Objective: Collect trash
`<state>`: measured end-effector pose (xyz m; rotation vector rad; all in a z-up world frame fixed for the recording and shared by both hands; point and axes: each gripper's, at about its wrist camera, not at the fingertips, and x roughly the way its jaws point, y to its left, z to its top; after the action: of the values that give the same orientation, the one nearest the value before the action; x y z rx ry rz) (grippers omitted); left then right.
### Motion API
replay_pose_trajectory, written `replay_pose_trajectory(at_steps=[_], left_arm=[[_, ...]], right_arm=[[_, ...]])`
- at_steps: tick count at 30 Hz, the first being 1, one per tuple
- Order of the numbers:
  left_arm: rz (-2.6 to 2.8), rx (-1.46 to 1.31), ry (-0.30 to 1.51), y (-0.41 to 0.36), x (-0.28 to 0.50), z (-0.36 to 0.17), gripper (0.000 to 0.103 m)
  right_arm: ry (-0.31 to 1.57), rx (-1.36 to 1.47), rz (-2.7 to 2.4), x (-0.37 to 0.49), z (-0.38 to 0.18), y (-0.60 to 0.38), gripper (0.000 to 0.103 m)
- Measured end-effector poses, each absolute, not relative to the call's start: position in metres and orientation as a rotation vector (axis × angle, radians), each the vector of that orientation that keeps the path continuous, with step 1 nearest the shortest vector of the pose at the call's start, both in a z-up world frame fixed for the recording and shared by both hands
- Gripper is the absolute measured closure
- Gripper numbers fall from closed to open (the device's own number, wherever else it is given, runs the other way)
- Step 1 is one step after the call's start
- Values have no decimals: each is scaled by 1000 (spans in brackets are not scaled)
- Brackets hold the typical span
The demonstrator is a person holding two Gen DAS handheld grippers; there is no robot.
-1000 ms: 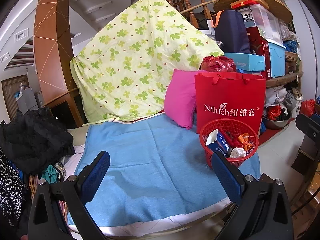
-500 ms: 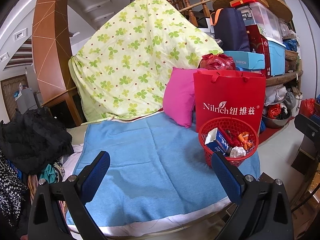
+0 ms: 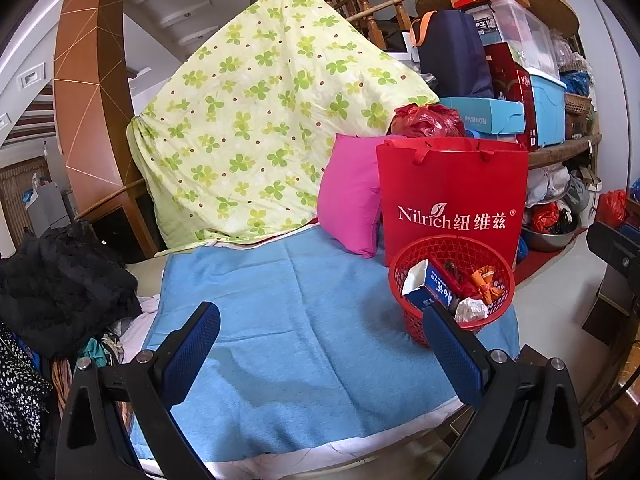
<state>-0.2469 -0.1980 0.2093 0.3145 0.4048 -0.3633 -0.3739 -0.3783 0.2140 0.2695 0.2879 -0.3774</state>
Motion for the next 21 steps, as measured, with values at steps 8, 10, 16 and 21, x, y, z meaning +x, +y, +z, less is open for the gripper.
replay_pose_trajectory(at_steps=[8, 10, 16, 21], left_arm=[[-363, 323, 412, -202, -247, 207, 2], [-364, 322, 408, -201, -249, 207, 2], [-368, 321, 395, -199, -254, 211, 2], [-376, 318, 394, -199, -253, 213, 2]], right_arm=[[284, 273, -368, -378, 213, -377, 26], [278, 269, -367, -379, 216, -375, 26], [263, 258, -371, -385, 222, -372, 26], [261, 251, -378, -385, 224, -372, 24]])
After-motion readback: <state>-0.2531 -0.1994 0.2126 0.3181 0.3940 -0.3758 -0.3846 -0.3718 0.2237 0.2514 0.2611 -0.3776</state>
